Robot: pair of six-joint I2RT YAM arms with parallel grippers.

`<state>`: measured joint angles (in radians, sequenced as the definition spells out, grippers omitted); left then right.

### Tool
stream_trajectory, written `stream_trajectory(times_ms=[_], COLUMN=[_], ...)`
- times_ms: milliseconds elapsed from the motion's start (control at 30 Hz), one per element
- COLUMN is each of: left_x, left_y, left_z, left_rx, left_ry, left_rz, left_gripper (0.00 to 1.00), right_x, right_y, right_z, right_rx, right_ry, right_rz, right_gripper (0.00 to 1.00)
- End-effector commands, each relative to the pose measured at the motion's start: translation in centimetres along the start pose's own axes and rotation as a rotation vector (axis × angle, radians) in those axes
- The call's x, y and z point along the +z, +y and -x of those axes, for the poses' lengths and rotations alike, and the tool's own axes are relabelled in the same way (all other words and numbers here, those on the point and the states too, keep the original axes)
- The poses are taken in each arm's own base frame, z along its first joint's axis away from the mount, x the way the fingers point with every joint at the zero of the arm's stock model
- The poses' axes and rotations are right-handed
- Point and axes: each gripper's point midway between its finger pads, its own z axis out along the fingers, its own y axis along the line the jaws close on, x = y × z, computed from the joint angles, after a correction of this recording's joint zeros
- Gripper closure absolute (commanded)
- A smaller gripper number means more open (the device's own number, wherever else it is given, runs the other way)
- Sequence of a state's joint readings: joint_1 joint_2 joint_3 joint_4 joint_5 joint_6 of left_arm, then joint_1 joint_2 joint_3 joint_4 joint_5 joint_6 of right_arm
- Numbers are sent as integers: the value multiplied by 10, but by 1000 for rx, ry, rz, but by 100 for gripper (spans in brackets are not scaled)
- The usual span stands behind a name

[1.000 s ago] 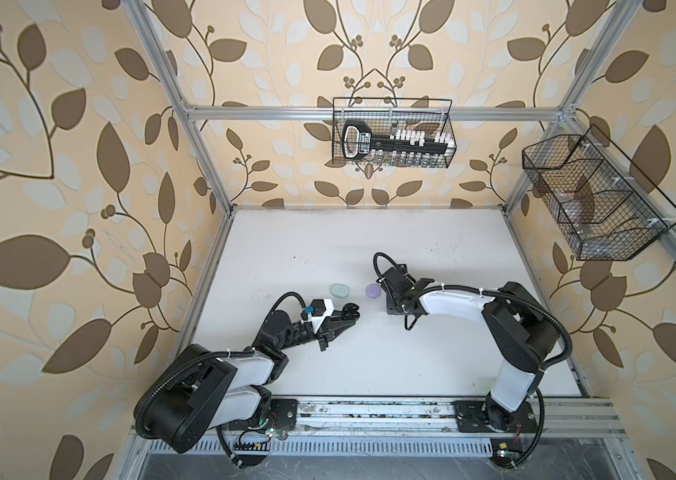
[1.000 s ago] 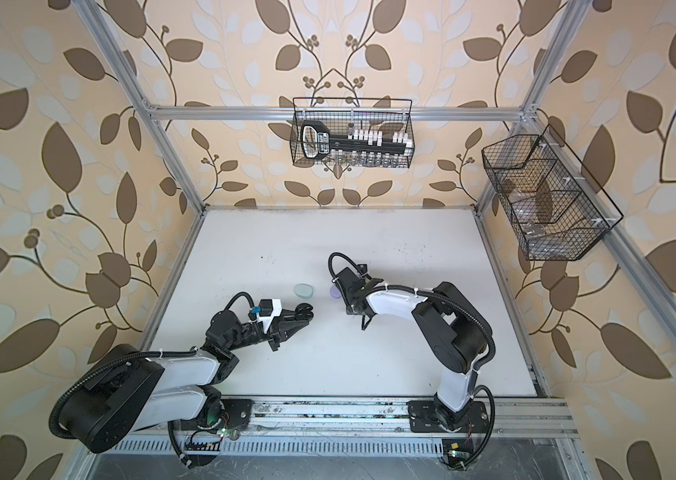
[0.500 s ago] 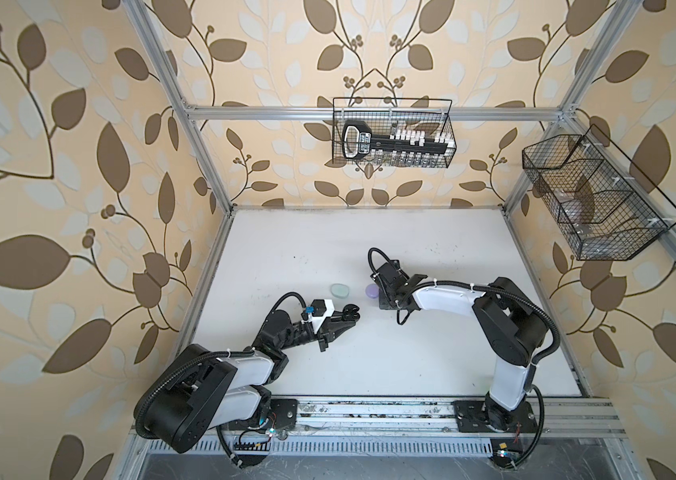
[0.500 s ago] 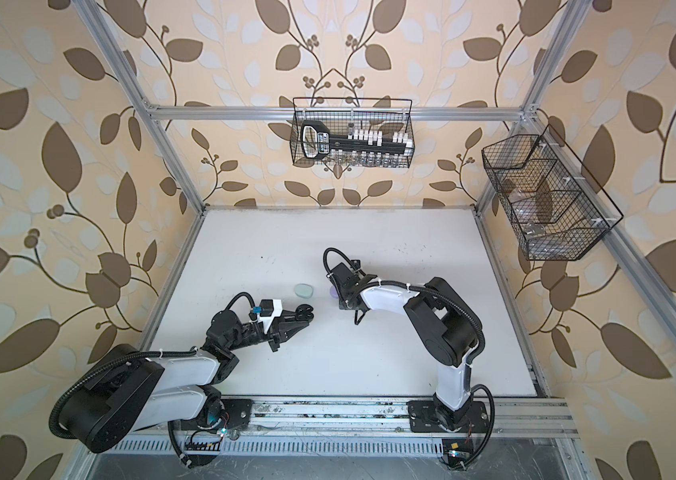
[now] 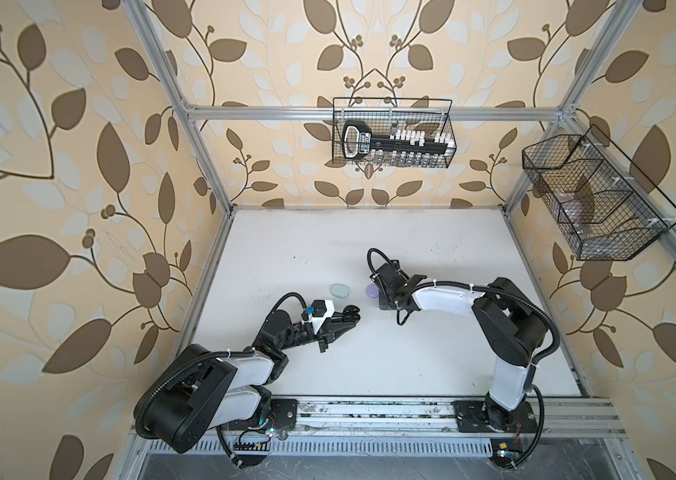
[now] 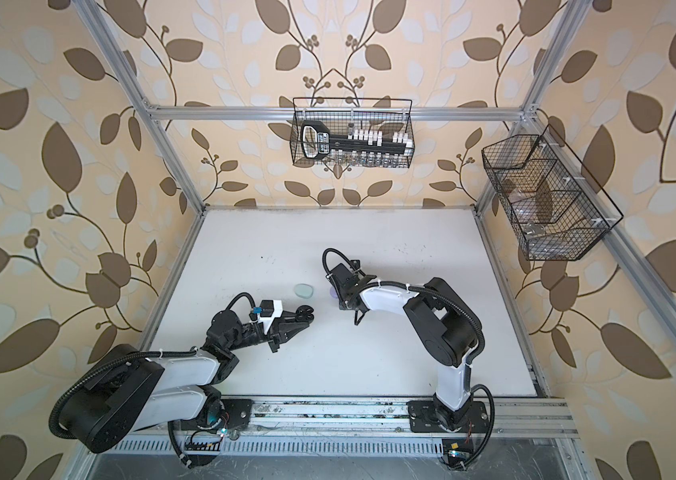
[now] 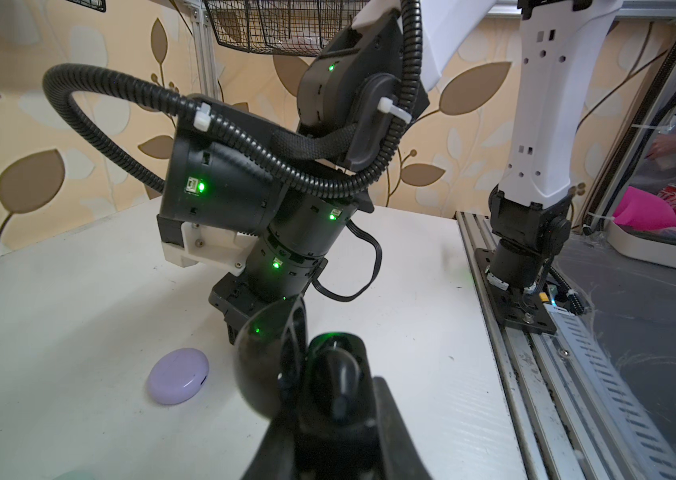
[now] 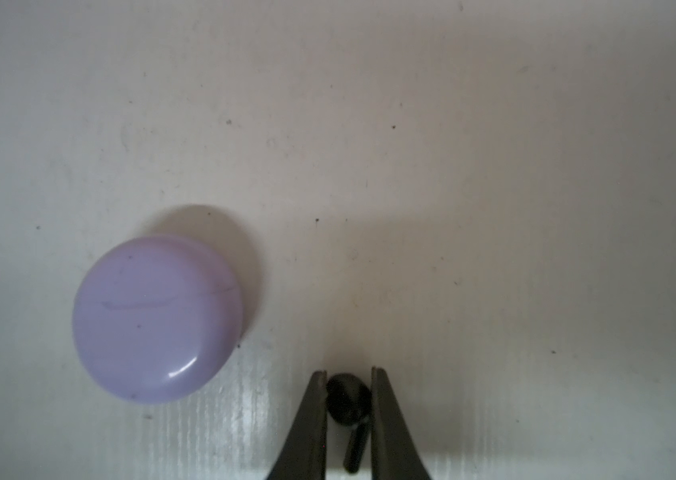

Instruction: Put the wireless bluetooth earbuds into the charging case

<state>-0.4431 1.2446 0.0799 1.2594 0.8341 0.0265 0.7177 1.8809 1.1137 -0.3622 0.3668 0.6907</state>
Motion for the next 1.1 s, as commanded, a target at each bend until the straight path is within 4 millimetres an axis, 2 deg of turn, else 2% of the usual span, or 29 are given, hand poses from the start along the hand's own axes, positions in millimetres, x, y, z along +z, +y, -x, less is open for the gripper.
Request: stream_trajectory(times_ms=[0, 133, 267, 300, 367, 533, 700, 867, 1067], left_x=[1, 8, 16, 19, 27, 40, 55, 64, 63], left_y=[1, 8, 16, 18, 23, 35, 34, 24, 13], left_z=[14, 7, 1, -8, -11, -17, -15, -7, 12], left_rx=[50, 31, 19, -5, -36, -84, -119, -127, -133], left_ry=[-36, -11, -15, 0, 11, 24, 21, 7, -36], left_rz=[-16, -9, -16, -24, -39, -28, -59, -92, -83], left_gripper=[100, 100, 100, 100, 100, 100, 100, 100, 100], right_x=[0, -27, -66, -78, -100, -153, -201, -220, -223], right_y=[-14, -15, -19, -18, -16, -5, 22, 42, 54], right_z=[-24, -9, 4, 6, 10, 14, 18, 23, 28], right_rx=[-30, 3, 32, 34, 41, 30, -2, -31, -53], right_ry=[65, -7, -102, -132, -187, -330, -485, -567, -607], right_rz=[-47, -21, 5, 18, 44, 123, 260, 351, 383], right_gripper=[90, 90, 90, 90, 89, 89, 89, 89, 90])
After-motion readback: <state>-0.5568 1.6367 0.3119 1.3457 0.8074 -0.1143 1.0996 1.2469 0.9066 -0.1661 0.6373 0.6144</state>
